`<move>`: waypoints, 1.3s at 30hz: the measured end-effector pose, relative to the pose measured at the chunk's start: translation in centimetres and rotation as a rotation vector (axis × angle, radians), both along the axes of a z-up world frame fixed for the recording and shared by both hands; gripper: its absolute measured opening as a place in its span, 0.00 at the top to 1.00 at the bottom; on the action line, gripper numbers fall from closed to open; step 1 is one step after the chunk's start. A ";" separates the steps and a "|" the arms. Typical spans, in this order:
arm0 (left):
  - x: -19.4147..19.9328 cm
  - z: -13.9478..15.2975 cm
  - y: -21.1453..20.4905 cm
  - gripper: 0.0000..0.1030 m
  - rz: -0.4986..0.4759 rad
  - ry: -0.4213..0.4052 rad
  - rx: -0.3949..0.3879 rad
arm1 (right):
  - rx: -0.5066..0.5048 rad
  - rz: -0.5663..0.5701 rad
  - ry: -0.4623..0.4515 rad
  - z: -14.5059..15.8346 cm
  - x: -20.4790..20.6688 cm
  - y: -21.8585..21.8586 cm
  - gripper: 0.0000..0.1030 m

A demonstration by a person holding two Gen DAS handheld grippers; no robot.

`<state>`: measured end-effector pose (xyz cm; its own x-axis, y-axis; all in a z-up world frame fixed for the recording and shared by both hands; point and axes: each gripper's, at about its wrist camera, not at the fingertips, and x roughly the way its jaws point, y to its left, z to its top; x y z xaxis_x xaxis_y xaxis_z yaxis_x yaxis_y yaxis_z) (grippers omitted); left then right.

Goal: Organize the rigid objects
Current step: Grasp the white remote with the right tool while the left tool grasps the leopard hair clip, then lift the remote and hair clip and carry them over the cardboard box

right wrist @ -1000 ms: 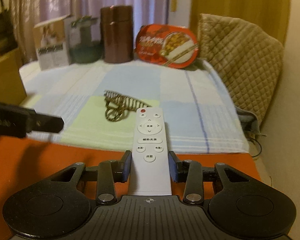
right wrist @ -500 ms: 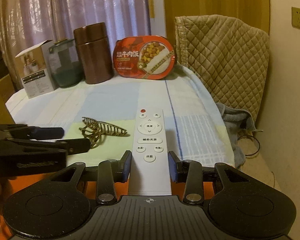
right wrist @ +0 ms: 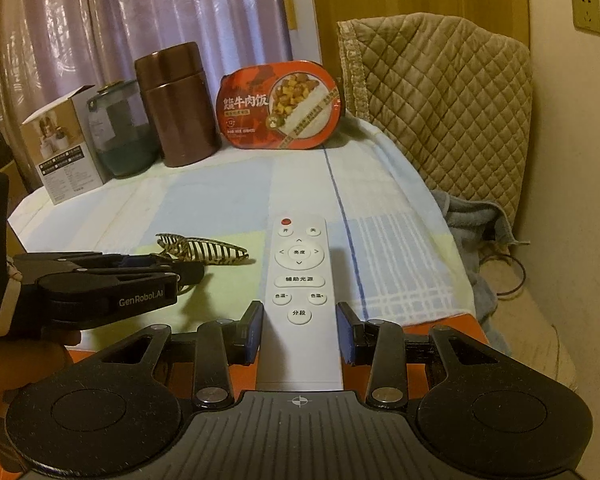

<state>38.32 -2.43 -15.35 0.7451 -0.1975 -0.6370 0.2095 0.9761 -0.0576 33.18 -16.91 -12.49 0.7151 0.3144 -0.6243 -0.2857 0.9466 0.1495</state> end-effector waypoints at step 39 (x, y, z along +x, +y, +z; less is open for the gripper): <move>-10.9 0.6 2.3 0.75 0.045 0.020 0.024 | -0.004 0.053 0.051 0.6 -5.7 1.7 0.66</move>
<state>27.44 -0.12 -14.73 0.7398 -0.1488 -0.6562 0.1645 0.9856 -0.0381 27.48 -15.24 -11.87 0.6648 0.3482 -0.6609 -0.3270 0.9311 0.1616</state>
